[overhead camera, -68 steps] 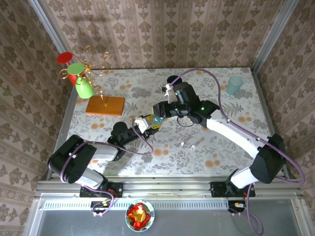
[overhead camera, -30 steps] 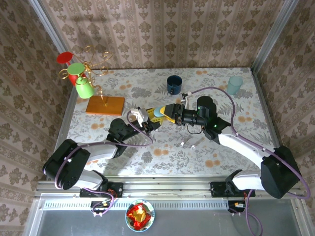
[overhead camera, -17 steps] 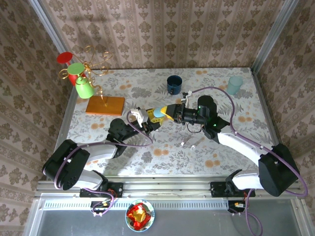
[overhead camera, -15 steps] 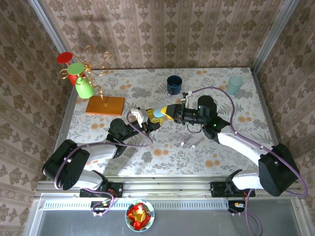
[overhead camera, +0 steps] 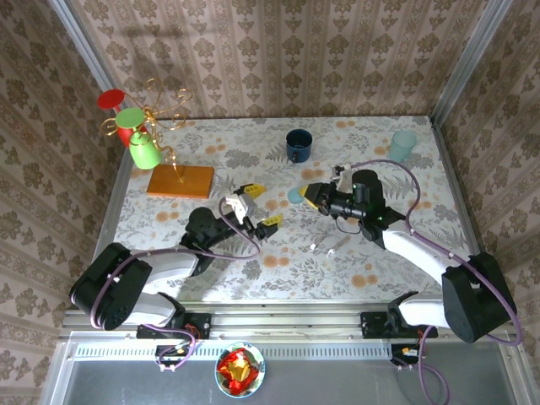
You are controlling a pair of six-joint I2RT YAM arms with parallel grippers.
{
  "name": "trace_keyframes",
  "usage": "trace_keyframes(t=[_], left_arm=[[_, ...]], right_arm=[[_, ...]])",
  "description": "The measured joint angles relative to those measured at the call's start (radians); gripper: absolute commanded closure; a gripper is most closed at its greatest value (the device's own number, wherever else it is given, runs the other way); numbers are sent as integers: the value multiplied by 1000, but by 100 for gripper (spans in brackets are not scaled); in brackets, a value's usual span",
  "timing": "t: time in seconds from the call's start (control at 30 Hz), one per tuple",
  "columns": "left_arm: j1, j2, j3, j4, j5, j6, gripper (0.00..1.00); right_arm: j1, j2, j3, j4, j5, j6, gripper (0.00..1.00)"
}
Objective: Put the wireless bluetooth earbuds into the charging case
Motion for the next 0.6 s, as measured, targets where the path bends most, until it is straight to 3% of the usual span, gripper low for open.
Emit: trace_keyframes(t=[0.3, 0.6], left_arm=[[-27, -21, 6, -251, 27, 95, 5], [-40, -26, 42, -387, 48, 154, 3]], right_arm=[[-166, 49, -97, -66, 65, -61, 80], [-240, 166, -134, -102, 119, -148, 79]])
